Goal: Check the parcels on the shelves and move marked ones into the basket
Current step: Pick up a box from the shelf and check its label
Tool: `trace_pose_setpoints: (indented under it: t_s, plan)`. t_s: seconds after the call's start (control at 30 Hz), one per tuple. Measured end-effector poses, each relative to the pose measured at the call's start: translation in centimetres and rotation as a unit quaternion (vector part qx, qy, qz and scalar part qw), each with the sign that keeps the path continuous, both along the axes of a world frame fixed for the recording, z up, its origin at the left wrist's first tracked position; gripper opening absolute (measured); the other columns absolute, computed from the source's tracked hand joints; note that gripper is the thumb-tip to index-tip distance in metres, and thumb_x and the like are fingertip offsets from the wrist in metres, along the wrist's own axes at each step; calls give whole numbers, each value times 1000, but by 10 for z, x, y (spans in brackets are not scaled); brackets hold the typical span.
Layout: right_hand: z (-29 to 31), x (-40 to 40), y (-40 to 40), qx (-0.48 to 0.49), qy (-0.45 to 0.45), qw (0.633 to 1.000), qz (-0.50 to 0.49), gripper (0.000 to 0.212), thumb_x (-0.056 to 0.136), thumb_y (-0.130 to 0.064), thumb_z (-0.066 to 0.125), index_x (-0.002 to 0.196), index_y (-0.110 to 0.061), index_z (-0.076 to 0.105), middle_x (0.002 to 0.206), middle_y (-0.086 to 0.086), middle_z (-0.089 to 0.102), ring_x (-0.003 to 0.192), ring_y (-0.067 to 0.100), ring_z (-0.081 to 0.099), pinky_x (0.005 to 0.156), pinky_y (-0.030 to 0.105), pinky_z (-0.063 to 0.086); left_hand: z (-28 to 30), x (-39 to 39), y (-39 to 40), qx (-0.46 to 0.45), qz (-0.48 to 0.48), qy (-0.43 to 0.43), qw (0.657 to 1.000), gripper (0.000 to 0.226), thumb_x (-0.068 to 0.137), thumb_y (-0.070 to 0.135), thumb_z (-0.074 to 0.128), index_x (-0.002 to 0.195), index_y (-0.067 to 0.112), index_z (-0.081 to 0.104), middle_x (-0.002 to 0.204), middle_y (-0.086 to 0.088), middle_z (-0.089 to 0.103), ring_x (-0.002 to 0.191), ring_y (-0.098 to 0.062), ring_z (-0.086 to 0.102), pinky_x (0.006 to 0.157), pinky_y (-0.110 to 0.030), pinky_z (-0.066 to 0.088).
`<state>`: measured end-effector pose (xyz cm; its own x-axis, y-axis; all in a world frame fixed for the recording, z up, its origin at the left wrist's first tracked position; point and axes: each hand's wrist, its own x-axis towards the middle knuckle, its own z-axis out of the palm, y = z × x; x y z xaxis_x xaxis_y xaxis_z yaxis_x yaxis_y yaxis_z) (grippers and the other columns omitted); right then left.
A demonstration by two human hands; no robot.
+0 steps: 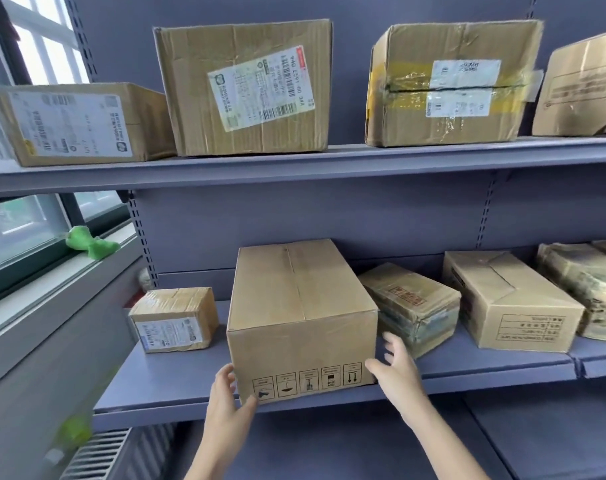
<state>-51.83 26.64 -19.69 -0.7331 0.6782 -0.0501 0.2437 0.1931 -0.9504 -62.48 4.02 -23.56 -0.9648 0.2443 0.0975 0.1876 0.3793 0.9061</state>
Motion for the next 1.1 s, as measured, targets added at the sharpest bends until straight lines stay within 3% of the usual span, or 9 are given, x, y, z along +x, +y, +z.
trace_pose_setpoints:
  t_s: [0.2,0.3,0.4,0.63,0.7,0.8,0.87,1.0,1.1]
  plan:
    - [-5,-12,-8,-22,-31,998,59,51,81,-6,61,124,-22,40,116,1,57,102,18,52,85,32,43,0,8,-4,55,-18,-21,998,57,79,-3,59,115,35,37,116,6,56,109,-12,52,86,-33,44]
    - [-8,-3,-11,-32,3,998,50,52,79,-4,62,123,-25,44,115,-1,60,102,18,57,89,37,48,10,17,-9,105,-17,-41,993,51,68,12,63,107,38,45,108,7,61,105,-13,55,82,-30,46]
    - [-2,13,-19,-53,82,994,45,66,81,3,58,135,-29,38,110,-12,58,98,5,55,81,26,46,27,25,-17,139,-32,-17,990,50,65,17,62,104,42,46,108,0,60,103,-7,55,74,-20,46]
    - [38,36,-36,-44,249,966,49,80,79,11,60,137,-36,33,117,-30,50,105,-12,52,103,30,38,82,35,-26,229,-52,73,969,65,81,-3,63,131,31,38,107,6,42,79,26,52,66,-4,48]
    - [54,39,-35,-21,283,957,63,77,75,-1,70,128,-47,36,124,-25,53,113,-8,53,104,30,39,103,34,-30,242,-76,108,961,69,71,11,71,128,36,43,109,6,40,93,20,51,75,-9,50]
    - [81,40,-36,5,301,950,83,74,56,-49,80,120,-53,42,129,-18,55,122,-1,49,104,29,37,126,26,-33,159,-94,177,967,68,57,44,66,121,56,46,108,6,38,106,-13,48,93,-36,48]
    - [92,37,-36,14,312,947,78,77,56,-52,76,123,-50,40,124,-21,57,121,0,50,106,27,38,132,17,-32,156,-98,189,964,77,54,45,67,124,61,38,115,6,40,104,-29,49,91,-55,46]
    - [104,32,-36,40,313,947,62,81,65,-40,67,139,-29,36,139,-7,48,126,5,45,107,26,34,138,8,-29,185,-98,204,956,88,51,38,69,125,64,30,127,7,43,126,-14,42,107,-52,34]
    - [108,31,-33,55,320,945,45,91,57,-67,68,137,-33,39,141,-7,47,130,5,41,111,32,32,142,4,-24,223,-91,199,950,83,51,39,70,118,69,32,133,5,42,129,-13,41,109,-48,34]
